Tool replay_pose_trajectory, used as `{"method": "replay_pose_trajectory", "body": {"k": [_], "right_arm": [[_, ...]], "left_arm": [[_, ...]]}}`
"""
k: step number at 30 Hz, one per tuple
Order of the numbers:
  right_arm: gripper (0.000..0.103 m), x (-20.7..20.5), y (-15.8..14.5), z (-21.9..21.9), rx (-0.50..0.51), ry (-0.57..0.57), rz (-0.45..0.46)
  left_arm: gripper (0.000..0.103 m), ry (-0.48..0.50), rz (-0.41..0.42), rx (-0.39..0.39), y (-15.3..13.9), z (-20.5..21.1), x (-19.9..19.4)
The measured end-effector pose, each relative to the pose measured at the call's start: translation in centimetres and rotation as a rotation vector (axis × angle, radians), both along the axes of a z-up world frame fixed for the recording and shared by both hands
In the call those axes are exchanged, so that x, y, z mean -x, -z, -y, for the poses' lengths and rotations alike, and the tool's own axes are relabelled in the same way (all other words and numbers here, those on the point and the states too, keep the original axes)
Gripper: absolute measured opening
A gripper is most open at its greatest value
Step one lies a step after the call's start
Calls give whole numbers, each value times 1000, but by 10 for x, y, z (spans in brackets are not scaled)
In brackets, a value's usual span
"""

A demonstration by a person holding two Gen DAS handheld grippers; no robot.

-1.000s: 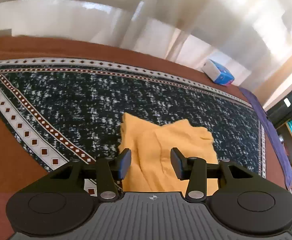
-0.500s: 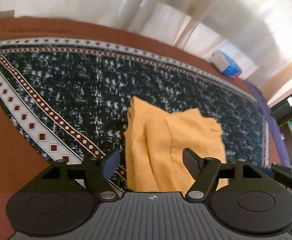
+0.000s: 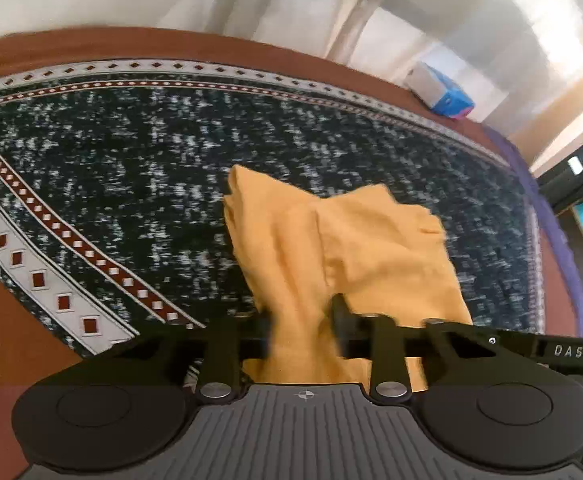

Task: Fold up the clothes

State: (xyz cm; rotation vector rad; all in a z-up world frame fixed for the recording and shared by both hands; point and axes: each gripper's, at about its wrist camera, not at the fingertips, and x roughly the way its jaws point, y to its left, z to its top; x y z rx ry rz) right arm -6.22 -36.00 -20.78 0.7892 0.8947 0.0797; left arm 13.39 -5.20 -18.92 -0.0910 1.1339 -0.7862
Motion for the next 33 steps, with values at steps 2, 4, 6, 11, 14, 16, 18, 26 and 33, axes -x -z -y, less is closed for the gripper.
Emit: {"method": "replay_pose_trajectory", "body": {"k": [2,4,6,11,14,16,18,26,33], "right_arm": [[14,7,-14,7,-11,-12,18],[14,17,-22,20,8,2,13],[14,26,-29,32,28,16,9],[17,51,-26,63,90,60,-56],[32,62,-20,67,126,86,-73],[40,70,-24,68,130,113,-45],[42,76,-27,70,127,125,-28],[43,67,-18,64,124,99,-45],[45,52,-8,62,97,90,-60]], "left_arm": [[15,11,-23,33,-5,3,4],[14,42,-27,68,-11,13,14],[14,71,-37,103,-12,26,26],[41,136,-40,39,7,64,53],[63,91,-32,33,5,56,59],[63,71,-47,43,4,48,61],[64,63,-59,37,6,42,63],[67,62,-99,77,10,43,73],[70,38,-136,77,18,54,70]]}}
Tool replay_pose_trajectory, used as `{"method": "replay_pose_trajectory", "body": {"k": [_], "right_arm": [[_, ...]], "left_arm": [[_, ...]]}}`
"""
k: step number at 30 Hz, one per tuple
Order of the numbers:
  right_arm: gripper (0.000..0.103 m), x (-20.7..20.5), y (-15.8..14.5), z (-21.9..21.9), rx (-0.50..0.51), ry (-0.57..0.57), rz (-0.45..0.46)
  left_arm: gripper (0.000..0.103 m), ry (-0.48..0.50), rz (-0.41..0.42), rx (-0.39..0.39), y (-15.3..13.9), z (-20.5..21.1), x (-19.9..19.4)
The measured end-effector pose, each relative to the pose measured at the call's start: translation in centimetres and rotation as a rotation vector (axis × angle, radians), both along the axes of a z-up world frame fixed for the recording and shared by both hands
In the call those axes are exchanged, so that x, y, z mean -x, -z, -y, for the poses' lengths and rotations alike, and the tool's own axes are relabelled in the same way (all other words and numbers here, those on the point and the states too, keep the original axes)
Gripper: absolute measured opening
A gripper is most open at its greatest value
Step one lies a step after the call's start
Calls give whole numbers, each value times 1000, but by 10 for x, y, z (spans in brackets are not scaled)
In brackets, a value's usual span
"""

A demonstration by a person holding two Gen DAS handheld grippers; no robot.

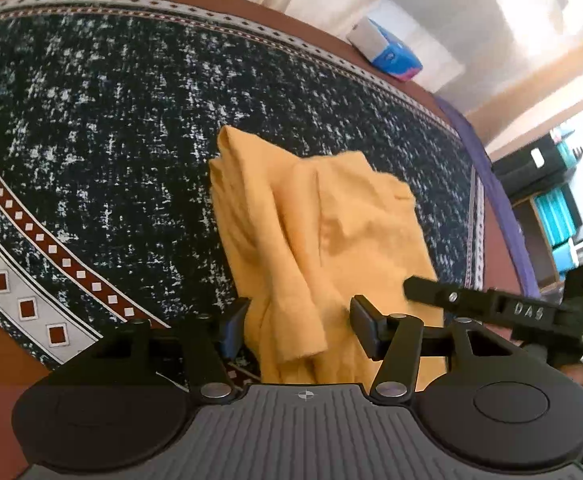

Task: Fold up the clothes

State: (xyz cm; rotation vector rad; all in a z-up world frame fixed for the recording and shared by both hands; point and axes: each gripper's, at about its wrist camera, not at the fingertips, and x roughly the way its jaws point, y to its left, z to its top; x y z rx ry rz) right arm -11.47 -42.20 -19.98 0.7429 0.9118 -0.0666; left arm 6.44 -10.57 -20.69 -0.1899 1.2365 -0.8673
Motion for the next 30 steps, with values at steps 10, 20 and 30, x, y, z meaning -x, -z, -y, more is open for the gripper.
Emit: {"method": "replay_pose_trajectory", "body": {"k": [10,20,30], "right_arm": [[18,5,-6,-4,-20,25,2],[17,26,-55,24,44,45,140],[17,26,-70,171,44,-14,268]], "left_arm": [[24,8,45,-4,-2,12,6],[23,27,162,56,-45,62,21],[23,-45,272,32,-73,216,51]]}}
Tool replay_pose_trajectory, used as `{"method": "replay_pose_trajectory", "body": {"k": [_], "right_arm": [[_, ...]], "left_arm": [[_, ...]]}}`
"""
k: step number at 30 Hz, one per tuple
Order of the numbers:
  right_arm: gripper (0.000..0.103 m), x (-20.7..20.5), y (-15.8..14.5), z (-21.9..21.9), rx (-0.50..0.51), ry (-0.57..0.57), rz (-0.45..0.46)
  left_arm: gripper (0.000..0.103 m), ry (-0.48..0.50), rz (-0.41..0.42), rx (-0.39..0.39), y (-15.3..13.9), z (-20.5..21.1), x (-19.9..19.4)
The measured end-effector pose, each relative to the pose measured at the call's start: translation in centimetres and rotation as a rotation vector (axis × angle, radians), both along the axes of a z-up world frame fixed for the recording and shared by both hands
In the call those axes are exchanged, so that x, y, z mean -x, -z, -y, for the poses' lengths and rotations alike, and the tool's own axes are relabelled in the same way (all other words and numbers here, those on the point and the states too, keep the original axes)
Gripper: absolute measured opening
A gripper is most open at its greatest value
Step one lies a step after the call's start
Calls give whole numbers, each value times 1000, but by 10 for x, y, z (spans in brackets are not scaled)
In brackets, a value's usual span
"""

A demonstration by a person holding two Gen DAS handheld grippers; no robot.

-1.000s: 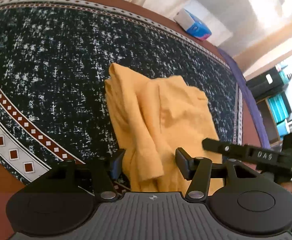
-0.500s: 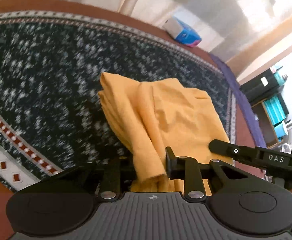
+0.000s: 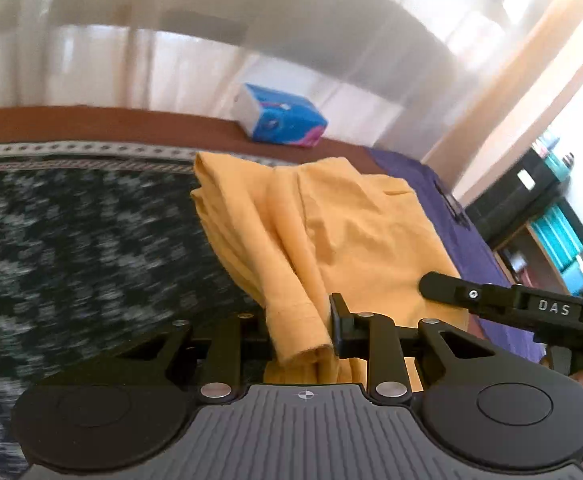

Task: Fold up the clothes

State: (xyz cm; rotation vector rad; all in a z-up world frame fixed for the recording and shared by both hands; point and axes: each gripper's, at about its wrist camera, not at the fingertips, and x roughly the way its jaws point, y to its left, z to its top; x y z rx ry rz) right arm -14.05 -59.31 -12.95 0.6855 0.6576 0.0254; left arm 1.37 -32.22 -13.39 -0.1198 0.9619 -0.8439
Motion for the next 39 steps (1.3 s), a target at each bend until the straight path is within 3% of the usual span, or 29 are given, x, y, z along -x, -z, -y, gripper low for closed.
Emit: {"method": "replay_pose_trajectory", "body": {"k": [10,19,27,29,31,32,33,36,39], "right_arm": [[17,-21,-31,158,63,-67,34],[17,-70,-6,241,46,-33,23],[17,-116,45,281,21,-15,-27],[18,-125,57,288,38,-7,-40],[28,-129,67,291,86,18,-66],[39,-130,71,292,118,35,-82],[40,-125,72,294,138,52,-82],[40,-110,68,295,185,79,-55],[39,-101,57,288,213,50,-1]], "left_arm": [[23,-80,12,-21,-18,161,-1],[24,-109,-10,-78,4,245,-47],[29,-119,-48,-144,54,287,-90],[59,-122,-49,-184,67,294,-98],[75,-133,-41,-220,75,292,-102],[77,-141,-37,-221,76,289,-103],[77,-155,-33,-210,73,283,-102],[70,-191,31,-212,56,270,-93],[63,-143,132,-184,31,271,-78]]}}
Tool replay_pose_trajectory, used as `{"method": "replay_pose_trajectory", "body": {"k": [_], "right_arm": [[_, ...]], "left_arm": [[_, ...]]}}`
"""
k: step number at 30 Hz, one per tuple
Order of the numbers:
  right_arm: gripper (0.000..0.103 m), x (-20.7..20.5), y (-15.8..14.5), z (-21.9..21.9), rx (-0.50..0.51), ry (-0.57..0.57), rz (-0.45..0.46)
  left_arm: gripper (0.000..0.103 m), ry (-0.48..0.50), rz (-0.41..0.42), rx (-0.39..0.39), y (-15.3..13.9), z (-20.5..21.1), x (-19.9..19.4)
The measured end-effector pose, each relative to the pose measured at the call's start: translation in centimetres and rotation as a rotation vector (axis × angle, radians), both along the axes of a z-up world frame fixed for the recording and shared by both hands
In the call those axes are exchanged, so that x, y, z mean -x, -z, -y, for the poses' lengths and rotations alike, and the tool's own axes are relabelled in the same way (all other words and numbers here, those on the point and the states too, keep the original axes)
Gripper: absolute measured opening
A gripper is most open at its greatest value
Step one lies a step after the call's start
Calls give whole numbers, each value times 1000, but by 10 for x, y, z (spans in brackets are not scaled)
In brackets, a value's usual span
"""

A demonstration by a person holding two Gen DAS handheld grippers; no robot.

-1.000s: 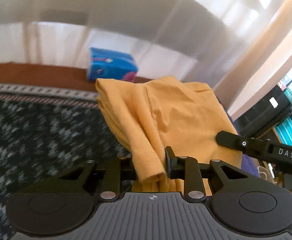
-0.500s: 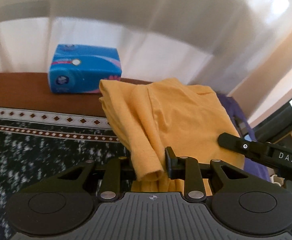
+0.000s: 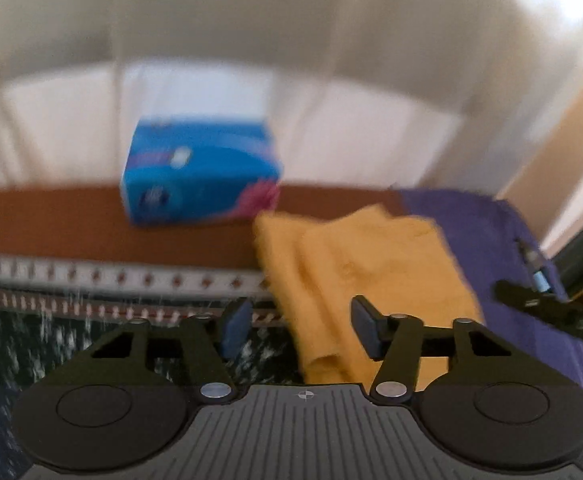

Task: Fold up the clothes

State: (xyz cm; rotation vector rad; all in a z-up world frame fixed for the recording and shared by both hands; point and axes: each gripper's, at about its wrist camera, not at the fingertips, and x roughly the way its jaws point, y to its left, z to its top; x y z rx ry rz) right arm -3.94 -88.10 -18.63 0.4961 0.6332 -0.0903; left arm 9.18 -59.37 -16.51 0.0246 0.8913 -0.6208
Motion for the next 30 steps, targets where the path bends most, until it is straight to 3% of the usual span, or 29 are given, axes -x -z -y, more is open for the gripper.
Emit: {"method": "replay_pose_trajectory", "body": {"k": [4,8,10,15,22,26,30], "right_arm": [[35,-11,-2,-19,41,-107,8],[36,-28,6,-35,107,-140,-11],[33,-35,10,-38,147,-139,-20],[33,-52,20,-39,204,-158,-17],[32,-69,36,-37,176,-138,-47],[34,-52,22,-47,216,-139,-35],[35,-11,17,-64,235,-157,-31]], "left_arm": [[62,112,59,31,-12,24,16],[61,202,117,-110,19,59,14],[61,178,116,-159,33,65,4],[62,121,37,-102,42,63,-23],[62,149,45,-127,43,66,-33],[62,191,120,-153,26,52,1],[65,207,206,-191,37,35,54]]}}
